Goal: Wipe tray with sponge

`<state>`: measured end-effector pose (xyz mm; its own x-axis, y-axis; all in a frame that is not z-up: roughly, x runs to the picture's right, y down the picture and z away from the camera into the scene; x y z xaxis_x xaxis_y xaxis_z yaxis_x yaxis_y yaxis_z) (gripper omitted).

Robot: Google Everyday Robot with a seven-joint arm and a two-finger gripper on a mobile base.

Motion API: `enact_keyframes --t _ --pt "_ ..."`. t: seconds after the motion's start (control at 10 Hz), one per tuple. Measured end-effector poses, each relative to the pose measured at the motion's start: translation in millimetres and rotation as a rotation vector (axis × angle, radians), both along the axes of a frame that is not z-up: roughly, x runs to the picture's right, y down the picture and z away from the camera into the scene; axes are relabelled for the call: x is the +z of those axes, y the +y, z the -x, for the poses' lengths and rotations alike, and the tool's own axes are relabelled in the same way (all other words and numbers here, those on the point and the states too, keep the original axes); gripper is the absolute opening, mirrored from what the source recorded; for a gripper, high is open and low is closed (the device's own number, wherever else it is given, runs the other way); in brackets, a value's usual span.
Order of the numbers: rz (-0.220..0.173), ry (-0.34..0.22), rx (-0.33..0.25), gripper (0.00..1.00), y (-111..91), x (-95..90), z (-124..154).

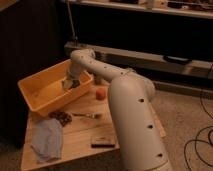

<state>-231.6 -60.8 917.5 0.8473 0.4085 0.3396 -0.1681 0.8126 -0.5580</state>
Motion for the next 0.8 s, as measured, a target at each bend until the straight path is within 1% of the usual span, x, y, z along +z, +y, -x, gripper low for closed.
enact_keyframes --t 0.3,0.5,0.7,0.8 --pt "0.013 0.037 -0.001 0.00 -8 16.0 -1" --pt "0.008 0.057 -0.001 0.00 -23 27.4 7" --pt "-0.002 0.062 -0.004 0.00 -37 29.9 15" --pt "-0.003 0.060 -0.002 0.00 -41 29.8 18"
